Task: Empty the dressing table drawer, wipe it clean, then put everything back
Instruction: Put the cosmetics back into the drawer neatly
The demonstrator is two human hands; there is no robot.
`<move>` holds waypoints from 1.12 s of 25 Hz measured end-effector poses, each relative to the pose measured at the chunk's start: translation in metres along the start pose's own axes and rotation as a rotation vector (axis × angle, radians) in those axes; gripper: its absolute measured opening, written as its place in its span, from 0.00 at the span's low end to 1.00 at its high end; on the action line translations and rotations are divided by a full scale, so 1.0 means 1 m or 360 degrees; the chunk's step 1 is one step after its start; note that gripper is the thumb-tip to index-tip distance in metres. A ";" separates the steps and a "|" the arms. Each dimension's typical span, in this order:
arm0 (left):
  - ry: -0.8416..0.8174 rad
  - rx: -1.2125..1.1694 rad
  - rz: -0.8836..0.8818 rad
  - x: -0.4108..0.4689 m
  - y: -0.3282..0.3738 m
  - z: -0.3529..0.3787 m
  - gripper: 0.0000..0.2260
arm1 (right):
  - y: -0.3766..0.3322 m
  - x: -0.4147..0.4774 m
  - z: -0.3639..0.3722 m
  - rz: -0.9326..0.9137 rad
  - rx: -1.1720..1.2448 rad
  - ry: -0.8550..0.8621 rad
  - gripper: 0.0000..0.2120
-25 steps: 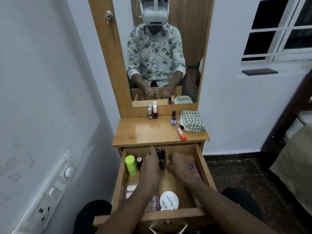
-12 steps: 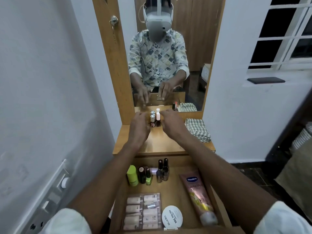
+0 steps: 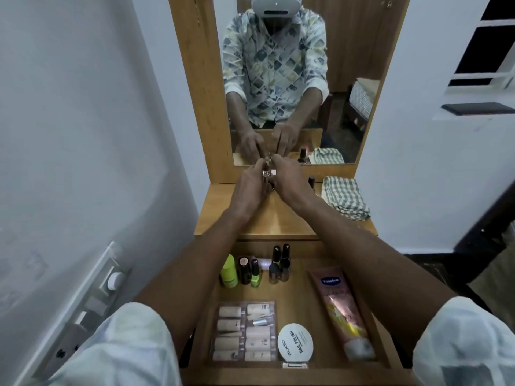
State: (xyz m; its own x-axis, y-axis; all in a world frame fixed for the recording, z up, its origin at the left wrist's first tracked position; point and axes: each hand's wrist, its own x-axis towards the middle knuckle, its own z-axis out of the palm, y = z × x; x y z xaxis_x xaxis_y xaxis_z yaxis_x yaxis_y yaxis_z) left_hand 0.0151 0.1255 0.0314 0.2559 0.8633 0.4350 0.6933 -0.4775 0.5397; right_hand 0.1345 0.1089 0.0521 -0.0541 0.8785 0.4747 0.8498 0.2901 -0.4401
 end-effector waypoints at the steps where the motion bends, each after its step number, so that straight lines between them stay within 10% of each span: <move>1: 0.0017 -0.0020 -0.0012 -0.003 0.002 0.000 0.13 | -0.003 -0.005 -0.002 -0.0015 0.0070 0.0005 0.09; 16: -0.0474 0.0310 -0.0320 -0.158 0.045 -0.013 0.03 | -0.009 -0.150 -0.030 0.0234 0.0004 -0.0653 0.04; 28: -0.0516 0.0233 -0.0353 -0.182 0.031 0.019 0.15 | 0.003 -0.185 0.008 0.0427 0.0065 -0.0707 0.07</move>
State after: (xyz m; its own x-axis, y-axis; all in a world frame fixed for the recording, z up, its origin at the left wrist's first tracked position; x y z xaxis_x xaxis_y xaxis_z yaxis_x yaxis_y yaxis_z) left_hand 0.0033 -0.0431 -0.0445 0.2721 0.9605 0.0576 0.8380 -0.2660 0.4764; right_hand 0.1431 -0.0499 -0.0433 -0.0622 0.9978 -0.0240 0.8435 0.0397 -0.5357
